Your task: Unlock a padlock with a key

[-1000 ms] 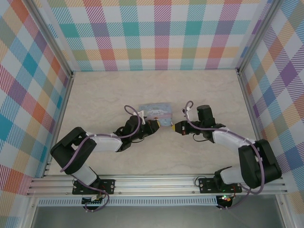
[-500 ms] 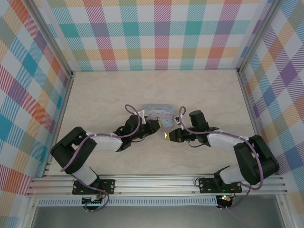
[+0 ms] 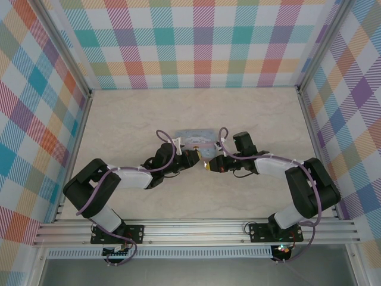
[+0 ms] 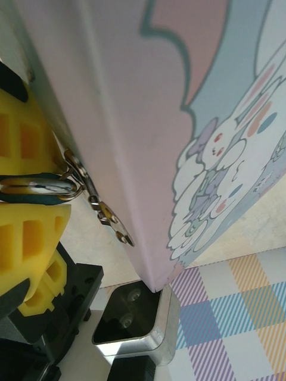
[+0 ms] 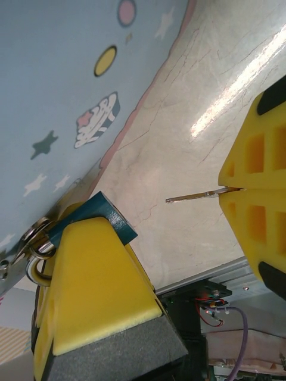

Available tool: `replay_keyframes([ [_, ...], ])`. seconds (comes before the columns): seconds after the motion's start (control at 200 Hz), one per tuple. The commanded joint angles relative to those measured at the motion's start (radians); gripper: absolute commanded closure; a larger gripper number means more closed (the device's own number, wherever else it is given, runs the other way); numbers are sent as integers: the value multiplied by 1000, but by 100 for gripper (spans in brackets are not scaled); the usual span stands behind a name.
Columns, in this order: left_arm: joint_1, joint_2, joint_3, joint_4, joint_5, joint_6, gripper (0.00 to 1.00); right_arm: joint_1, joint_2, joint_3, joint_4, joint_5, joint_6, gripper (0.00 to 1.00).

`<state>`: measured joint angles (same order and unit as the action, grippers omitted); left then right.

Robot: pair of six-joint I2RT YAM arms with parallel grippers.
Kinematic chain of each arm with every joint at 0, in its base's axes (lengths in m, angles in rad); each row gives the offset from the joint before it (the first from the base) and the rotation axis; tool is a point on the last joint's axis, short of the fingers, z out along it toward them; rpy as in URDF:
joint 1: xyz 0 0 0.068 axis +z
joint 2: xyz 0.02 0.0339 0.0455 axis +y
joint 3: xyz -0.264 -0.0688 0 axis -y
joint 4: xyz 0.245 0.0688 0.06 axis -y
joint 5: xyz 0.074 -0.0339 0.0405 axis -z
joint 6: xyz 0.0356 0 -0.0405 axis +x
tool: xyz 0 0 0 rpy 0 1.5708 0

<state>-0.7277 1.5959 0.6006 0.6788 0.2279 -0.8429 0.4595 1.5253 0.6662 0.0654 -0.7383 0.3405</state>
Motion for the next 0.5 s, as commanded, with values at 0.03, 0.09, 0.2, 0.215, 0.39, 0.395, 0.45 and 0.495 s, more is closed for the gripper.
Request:
replay_keyframes([
  [0.03,0,-7,16,83,76,50,100,8,-3,35,-39,-17,-51,100],
  [0.09,2,-4,17,78,74,48,100,11,-14,41,-52,-4,-61,100],
  [0.2,3,3,21,69,70,47,100,19,-44,38,-62,28,-76,100],
  [0.215,4,3,21,69,70,48,100,21,-47,38,-62,33,-78,100],
  [0.39,5,7,19,74,78,51,100,28,-63,55,-74,49,-99,100],
  [0.395,5,7,19,75,79,51,100,28,-62,56,-75,48,-99,100],
  [0.45,5,9,18,81,86,52,100,30,-50,68,-86,36,-106,100],
  [0.495,6,9,18,90,93,52,100,32,-36,78,-100,26,-114,100],
])
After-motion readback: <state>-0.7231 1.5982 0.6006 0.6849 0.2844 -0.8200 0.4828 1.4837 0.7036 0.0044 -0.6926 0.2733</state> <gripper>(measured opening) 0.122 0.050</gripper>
